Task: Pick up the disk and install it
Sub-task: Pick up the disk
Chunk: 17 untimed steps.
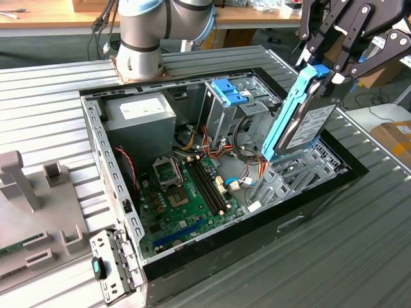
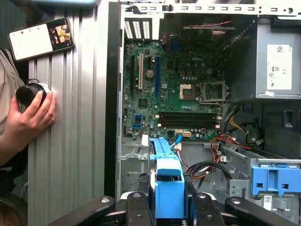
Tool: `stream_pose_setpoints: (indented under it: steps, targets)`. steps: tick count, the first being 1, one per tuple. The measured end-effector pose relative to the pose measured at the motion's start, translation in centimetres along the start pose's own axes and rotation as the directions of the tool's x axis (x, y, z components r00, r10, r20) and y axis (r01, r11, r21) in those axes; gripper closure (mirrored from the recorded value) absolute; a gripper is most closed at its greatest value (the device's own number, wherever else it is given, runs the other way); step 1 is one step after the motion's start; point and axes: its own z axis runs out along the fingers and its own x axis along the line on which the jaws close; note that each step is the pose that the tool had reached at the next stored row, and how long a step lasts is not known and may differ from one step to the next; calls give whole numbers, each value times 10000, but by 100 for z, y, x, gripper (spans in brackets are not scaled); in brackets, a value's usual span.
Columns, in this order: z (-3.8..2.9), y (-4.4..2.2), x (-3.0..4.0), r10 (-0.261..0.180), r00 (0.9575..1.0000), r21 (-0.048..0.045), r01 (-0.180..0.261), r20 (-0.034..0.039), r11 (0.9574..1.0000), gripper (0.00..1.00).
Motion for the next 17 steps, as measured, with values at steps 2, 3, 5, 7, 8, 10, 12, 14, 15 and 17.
stream_pose_setpoints:
  steps: [2, 3, 5, 7, 8, 10, 12, 14, 15, 17]
  targets:
    - [52, -12, -1, -2, 10000, 1, 2, -1, 10000, 63]
    - [62, -30, -1, 0, 10000, 1, 0, -4, 10000, 63]
    - [70, -76, -3, 0, 10000, 0, 0, -23, 10000, 63]
    - [80, -119, -11, -18, 10000, 0, 18, -47, 10000, 63]
    - [89, -142, -14, -47, 10000, 1, 47, -61, 10000, 63]
    - [99, -185, -18, -83, 9999, 3, 83, -77, 10000, 63]
    - [104, -227, -18, -85, 9999, 0, 85, -77, 10000, 63]
    - [108, -288, -18, -84, 9999, 0, 84, -75, 10000, 63]
    - [124, -328, -19, -85, 9999, 0, 85, -76, 10000, 63]
    - [146, -346, -19, -83, 9999, 0, 83, -61, 10000, 63]
